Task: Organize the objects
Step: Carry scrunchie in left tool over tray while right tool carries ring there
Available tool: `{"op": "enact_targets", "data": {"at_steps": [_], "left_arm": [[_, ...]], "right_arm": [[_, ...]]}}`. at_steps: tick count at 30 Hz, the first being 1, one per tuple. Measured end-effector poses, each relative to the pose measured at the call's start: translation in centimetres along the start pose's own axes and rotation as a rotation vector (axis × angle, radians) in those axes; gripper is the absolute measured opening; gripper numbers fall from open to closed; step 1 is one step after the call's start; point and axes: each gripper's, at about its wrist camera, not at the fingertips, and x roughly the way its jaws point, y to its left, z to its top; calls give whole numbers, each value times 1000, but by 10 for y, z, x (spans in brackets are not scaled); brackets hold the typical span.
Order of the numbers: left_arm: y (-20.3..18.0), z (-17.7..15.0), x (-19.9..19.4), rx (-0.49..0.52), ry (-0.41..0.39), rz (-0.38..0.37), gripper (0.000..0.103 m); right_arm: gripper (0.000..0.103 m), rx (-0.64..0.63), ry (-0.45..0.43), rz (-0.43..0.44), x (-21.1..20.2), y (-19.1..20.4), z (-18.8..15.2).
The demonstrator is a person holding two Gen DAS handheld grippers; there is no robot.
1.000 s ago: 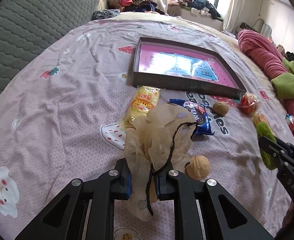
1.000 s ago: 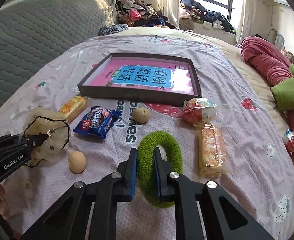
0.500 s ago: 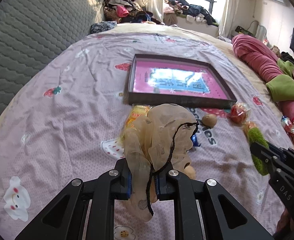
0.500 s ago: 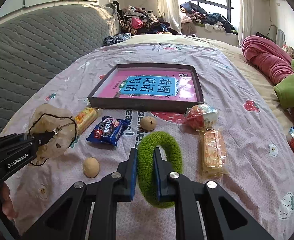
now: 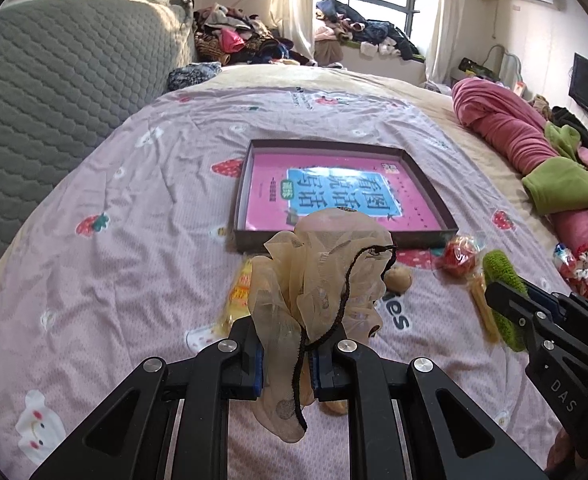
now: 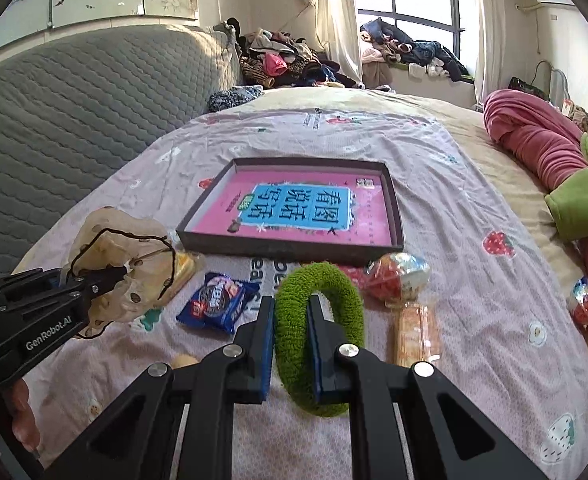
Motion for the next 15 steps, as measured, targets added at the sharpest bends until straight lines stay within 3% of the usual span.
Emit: {"op": "enact_targets", "data": {"at_steps": [15], "left_arm": [[-3,44,11,10,-51,12,16]], "right_arm": [[15,-11,-47,15,11,-2,37]]}}
